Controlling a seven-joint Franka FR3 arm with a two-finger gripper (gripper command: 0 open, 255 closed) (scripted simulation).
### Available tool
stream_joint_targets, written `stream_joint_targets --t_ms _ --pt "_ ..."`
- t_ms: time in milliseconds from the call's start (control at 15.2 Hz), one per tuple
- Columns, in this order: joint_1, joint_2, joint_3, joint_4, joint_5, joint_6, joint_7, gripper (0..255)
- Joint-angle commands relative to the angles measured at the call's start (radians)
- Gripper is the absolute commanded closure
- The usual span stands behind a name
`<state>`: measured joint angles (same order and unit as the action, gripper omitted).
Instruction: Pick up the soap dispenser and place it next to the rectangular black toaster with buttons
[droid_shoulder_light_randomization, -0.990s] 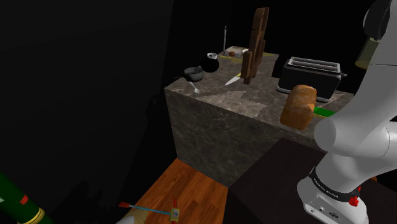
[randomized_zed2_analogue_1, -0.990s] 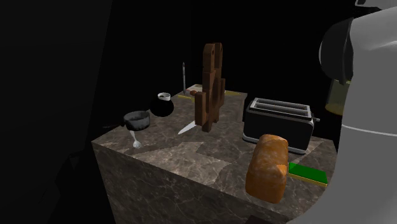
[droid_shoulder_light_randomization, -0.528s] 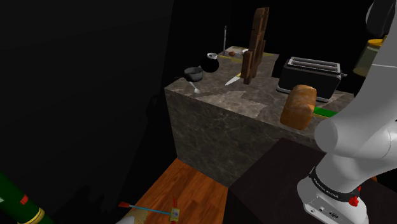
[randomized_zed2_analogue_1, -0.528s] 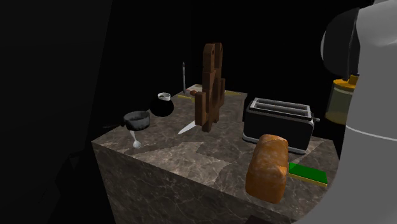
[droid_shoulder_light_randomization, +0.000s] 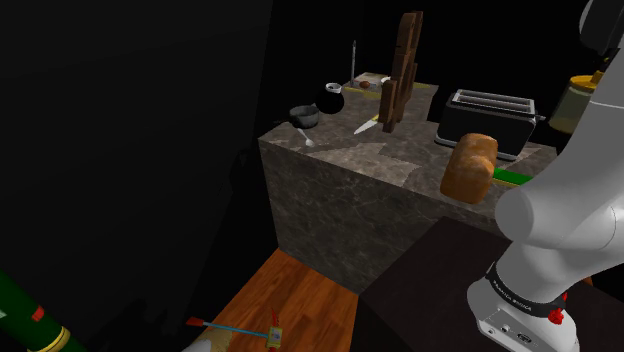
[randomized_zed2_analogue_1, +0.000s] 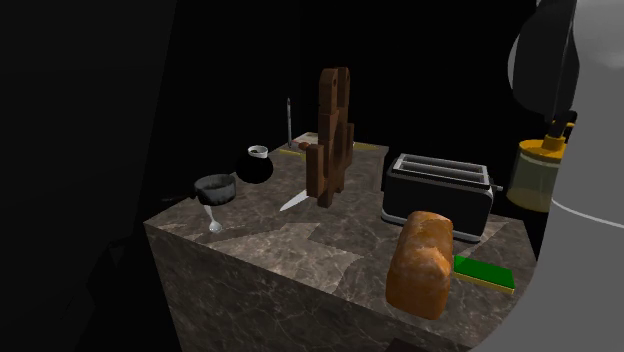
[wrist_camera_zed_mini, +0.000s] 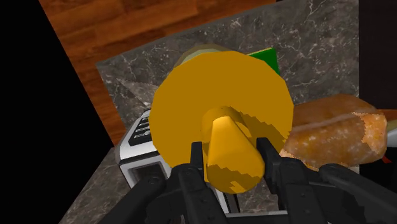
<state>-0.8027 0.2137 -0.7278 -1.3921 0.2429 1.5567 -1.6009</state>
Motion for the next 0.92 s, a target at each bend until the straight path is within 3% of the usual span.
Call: stream_joint_targets --t_ms 0,858 --pt "0.009 -0.011 0.001 -0.037 -0.007 0.031 0.002 255" --pt "0.036 -0.04 0.008 -0.245 -0.023 0.216 -0.007 255"
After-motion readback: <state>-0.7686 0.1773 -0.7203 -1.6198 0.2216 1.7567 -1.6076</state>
